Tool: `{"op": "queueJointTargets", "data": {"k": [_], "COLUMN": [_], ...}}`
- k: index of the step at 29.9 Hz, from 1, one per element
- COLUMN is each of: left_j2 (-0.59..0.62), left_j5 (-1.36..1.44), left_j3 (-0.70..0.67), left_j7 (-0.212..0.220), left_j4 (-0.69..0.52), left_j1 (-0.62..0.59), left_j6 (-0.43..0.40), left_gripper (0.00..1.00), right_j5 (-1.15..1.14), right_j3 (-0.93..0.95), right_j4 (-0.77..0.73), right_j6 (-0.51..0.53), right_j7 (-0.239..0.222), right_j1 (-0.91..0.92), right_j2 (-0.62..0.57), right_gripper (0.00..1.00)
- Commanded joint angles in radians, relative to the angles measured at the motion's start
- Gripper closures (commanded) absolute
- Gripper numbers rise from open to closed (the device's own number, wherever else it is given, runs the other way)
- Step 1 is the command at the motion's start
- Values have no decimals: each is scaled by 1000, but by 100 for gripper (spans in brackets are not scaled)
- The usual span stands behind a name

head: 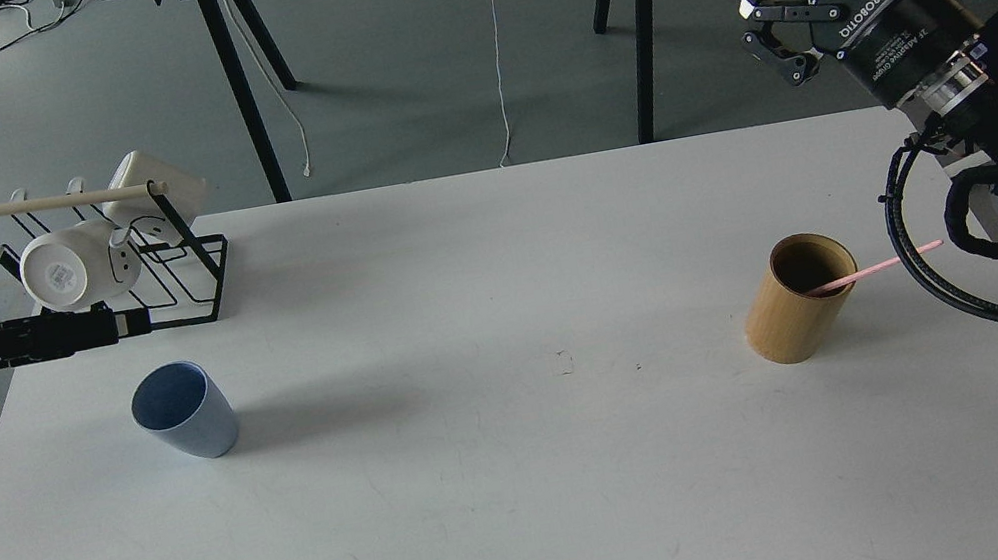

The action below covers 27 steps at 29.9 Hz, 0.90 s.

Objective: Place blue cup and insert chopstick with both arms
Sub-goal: 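Lower the left gripper and grasp the light blue cup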

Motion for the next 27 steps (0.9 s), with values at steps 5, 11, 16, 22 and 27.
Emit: {"op": "queueJointTargets", "data": {"k": [5,11,16,22,27], "left_j2": [-153,-238,-242,-244,-244], "left_j5": [72,75,75,84,88], "left_j3": [30,36,36,37,36], "left_j7": [0,0,0,0,0], "left_j4": [203,302,302,320,317], "left_j1": [10,48,62,80,80], "left_j6": [31,51,58,59,61], "left_gripper": [1,1,2,4,15], "right_j5": [0,0,1,1,1], "right_j3": [-1,4,5,5,5], "right_j4": [1,3,1,3,1], "right_j6": [0,0,2,2,2], "right_j7": [0,0,0,0,0], "right_j1": [-12,-20,-24,-24,-27], "right_j2": [-5,-26,-28,-26,-28], "right_gripper": [1,1,1,1,1]}}
